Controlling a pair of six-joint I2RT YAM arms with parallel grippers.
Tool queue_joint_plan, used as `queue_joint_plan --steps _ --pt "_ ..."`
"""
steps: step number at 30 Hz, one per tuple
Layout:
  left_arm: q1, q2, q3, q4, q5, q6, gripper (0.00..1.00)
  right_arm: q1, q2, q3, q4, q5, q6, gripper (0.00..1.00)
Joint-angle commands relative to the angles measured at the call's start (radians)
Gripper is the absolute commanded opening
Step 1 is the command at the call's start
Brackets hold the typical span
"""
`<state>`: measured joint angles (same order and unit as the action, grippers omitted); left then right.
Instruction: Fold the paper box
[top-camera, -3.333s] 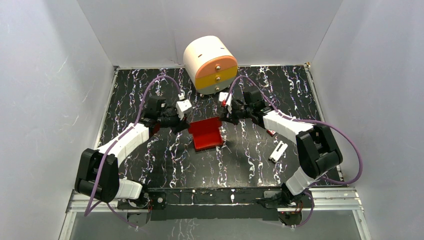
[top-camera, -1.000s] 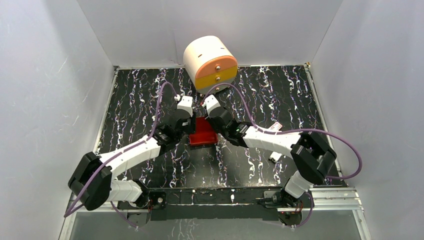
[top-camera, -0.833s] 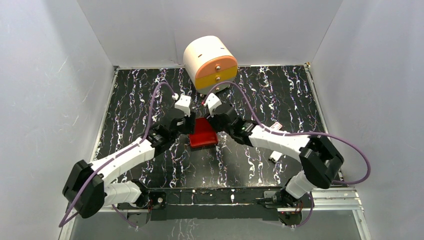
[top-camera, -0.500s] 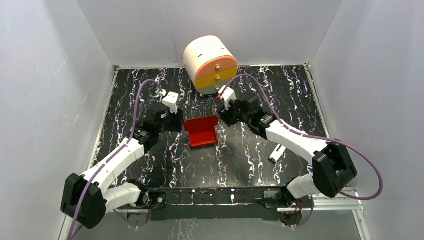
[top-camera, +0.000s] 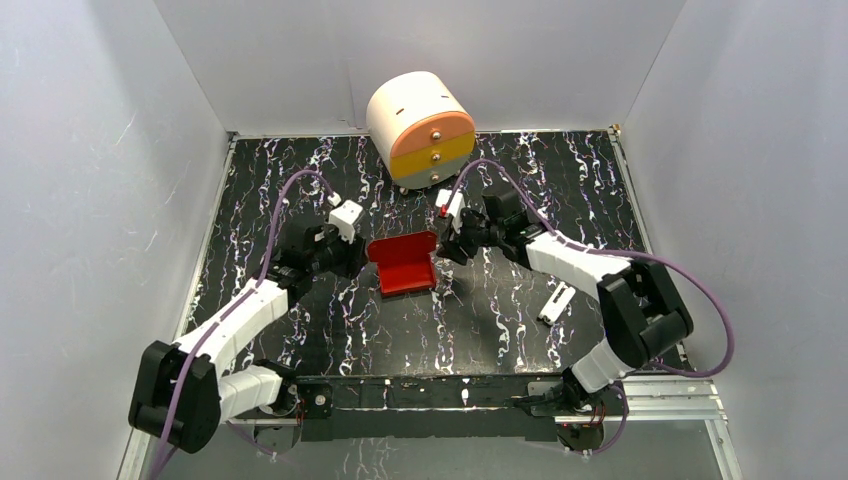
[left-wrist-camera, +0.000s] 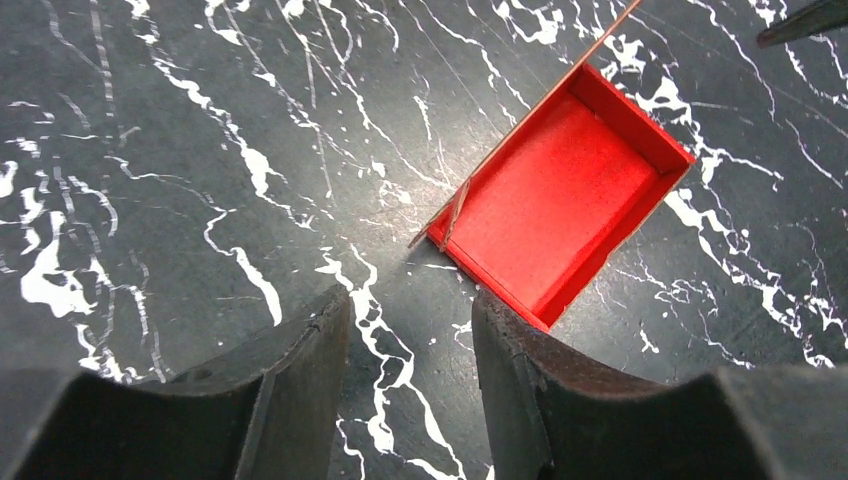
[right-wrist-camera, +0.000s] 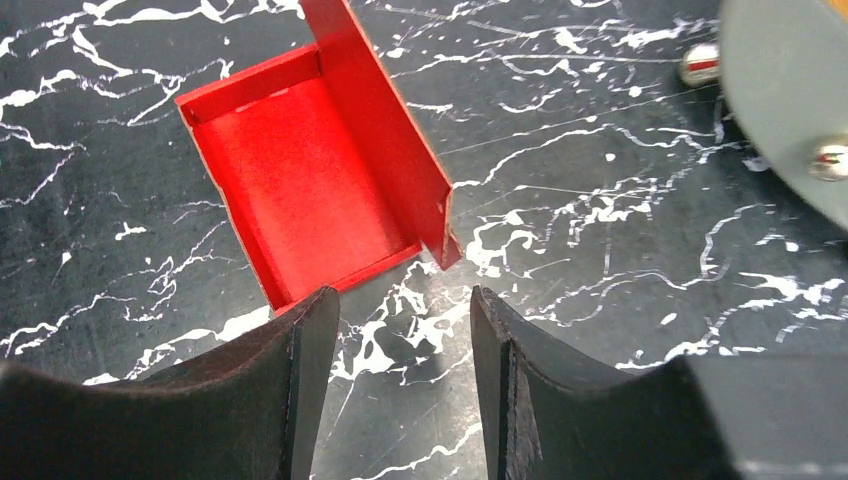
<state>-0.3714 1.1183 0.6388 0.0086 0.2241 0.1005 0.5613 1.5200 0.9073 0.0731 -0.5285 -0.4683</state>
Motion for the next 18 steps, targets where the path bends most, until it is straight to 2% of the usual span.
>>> queue_joint_plan --steps 1,10,18 --pt "0.031 0.044 -0.028 0.128 0.140 0.052 0.45 -0.005 0.062 0.040 0.079 -0.093 -0.058 0.59" --pt "0.065 0.129 -0.042 0.235 0.243 0.131 0.44 -0.009 0.116 0.036 0.147 -0.111 -0.098 0.56" --pt "0.081 0.210 0.002 0.220 0.328 0.192 0.40 -0.021 0.153 0.057 0.174 -0.152 -0.111 0.53"
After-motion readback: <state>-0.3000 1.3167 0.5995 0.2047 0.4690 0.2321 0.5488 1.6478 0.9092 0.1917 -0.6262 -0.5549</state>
